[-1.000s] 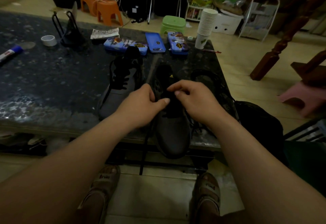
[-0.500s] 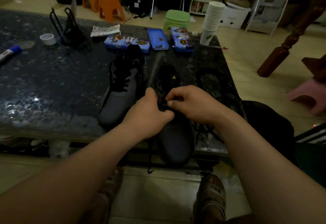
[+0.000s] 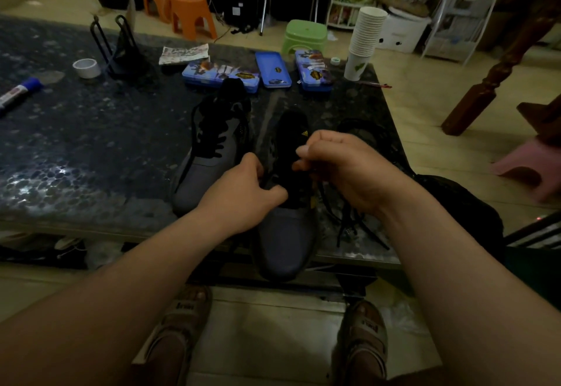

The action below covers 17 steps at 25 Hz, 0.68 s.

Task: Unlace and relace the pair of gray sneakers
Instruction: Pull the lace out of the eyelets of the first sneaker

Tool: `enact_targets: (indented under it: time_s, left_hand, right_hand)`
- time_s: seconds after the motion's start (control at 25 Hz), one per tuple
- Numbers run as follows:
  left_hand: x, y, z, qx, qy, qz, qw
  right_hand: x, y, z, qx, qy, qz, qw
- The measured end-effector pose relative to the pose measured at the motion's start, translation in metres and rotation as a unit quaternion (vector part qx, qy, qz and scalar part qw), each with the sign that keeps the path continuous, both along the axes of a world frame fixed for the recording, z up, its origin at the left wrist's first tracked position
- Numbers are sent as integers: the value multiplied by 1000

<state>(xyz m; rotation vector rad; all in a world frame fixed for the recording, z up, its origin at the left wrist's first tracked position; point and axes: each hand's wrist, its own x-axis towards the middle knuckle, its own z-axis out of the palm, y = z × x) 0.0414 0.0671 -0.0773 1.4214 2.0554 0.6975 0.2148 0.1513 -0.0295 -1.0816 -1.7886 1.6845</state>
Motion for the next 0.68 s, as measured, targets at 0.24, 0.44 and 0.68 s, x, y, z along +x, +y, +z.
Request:
enact_targets:
  time_s: [0.24,0.44,0.68]
  left_hand:
    - [3,-1,-3,165,88,-68,980]
    - [-1,5,13,199,139,-101,965]
    - [17,1,54,222,-110,-80,966]
  right_hand:
    - [22,-9,18,111,-8,3,994]
    - [28,-18,32,41,209,-20,977]
    - [28,-26,38,41,180,-55,981]
